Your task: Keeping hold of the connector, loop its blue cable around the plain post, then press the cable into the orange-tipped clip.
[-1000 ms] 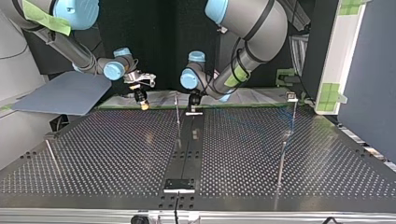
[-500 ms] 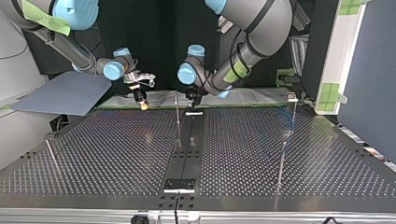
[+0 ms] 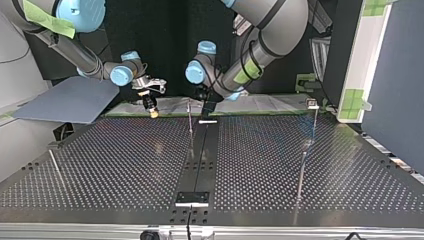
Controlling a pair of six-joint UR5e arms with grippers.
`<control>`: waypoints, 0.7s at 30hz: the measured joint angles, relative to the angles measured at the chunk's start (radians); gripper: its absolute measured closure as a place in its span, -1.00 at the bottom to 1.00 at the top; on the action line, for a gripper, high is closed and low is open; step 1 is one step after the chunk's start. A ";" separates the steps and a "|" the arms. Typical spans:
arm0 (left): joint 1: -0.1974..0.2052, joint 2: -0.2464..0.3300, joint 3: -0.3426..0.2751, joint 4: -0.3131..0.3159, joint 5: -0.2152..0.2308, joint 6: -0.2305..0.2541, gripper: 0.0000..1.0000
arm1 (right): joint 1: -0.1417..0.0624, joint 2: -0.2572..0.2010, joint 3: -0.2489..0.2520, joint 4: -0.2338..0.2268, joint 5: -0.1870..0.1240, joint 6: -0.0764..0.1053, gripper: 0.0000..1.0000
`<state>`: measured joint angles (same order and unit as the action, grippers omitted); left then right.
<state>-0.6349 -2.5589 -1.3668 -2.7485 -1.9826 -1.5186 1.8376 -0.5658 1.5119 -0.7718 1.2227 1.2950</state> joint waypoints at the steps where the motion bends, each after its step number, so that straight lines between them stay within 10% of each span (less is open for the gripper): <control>1: -0.002 0.000 -0.001 0.000 -0.001 0.000 -1.00 | 0.000 0.000 0.000 0.000 0.000 0.000 1.00; 21: -0.019 0.104 -0.132 0.088 0.015 -0.004 -1.00 | 0.000 0.000 0.000 0.004 0.000 0.000 1.00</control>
<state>-0.6536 -2.4554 -1.4985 -2.6606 -1.9680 -1.5224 1.8379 -0.5655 1.5118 -0.7674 1.2227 1.2950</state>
